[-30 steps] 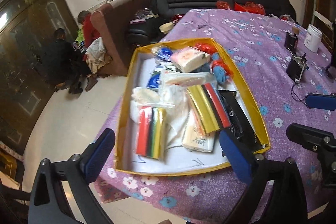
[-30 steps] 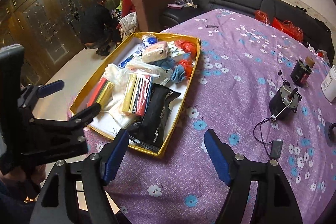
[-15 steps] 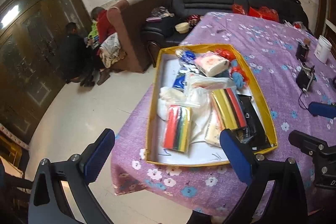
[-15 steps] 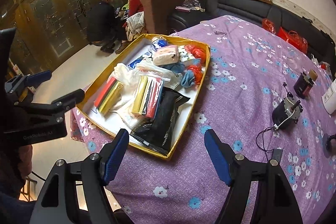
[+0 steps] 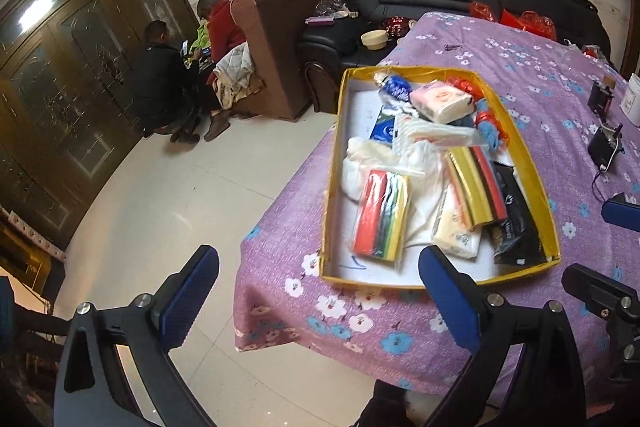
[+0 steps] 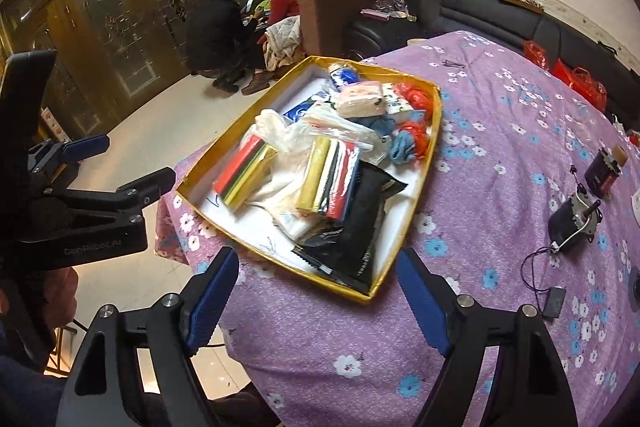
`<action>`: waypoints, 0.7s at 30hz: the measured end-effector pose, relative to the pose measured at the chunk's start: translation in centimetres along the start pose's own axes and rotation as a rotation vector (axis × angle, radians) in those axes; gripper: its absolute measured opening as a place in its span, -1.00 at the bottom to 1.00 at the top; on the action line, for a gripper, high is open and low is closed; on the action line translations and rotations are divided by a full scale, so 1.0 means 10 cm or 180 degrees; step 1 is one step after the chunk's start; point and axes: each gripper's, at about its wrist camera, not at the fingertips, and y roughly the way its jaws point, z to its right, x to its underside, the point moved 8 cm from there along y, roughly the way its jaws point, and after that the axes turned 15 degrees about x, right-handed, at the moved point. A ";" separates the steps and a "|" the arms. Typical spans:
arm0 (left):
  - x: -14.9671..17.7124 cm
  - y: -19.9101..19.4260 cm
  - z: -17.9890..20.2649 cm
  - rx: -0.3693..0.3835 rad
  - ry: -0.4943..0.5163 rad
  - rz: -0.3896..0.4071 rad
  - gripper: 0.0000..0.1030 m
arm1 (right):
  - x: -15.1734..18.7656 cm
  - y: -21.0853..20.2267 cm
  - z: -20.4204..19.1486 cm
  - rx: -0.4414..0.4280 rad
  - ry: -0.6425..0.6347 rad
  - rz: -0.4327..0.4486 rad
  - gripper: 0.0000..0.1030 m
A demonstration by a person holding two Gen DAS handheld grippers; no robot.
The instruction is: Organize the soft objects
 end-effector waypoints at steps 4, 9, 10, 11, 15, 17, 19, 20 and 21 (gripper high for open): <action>0.05 0.02 -0.07 0.0001 -0.0042 -0.0043 0.95 | 0.01 0.04 -0.05 -0.0015 0.0002 -0.0036 0.65; 0.10 0.05 -0.17 0.0006 -0.0112 -0.0096 0.95 | 0.00 0.06 -0.09 -0.0016 -0.0006 -0.0048 0.65; 0.10 0.05 -0.19 0.0004 -0.0126 -0.0101 0.95 | 0.00 0.07 -0.09 -0.0018 -0.0010 -0.0053 0.65; 0.11 0.06 -0.20 0.0005 -0.0140 -0.0110 0.95 | 0.01 0.07 -0.10 -0.0022 -0.0013 -0.0058 0.65; 0.14 0.07 -0.24 -0.0007 -0.0175 -0.0136 0.95 | 0.01 0.10 -0.12 -0.0028 -0.0015 -0.0075 0.65; 0.16 0.07 -0.26 -0.0005 -0.0198 -0.0147 0.95 | 0.01 0.11 -0.13 -0.0035 -0.0018 -0.0080 0.65; 0.17 0.07 -0.28 -0.0018 -0.0217 -0.0152 0.95 | 0.01 0.11 -0.14 -0.0040 -0.0026 -0.0085 0.65; 0.18 0.07 -0.29 -0.0018 -0.0226 -0.0158 0.95 | 0.02 0.12 -0.15 -0.0044 -0.0030 -0.0086 0.65; 0.18 0.07 -0.30 -0.0020 -0.0238 -0.0163 0.95 | 0.02 0.12 -0.15 -0.0046 -0.0034 -0.0085 0.65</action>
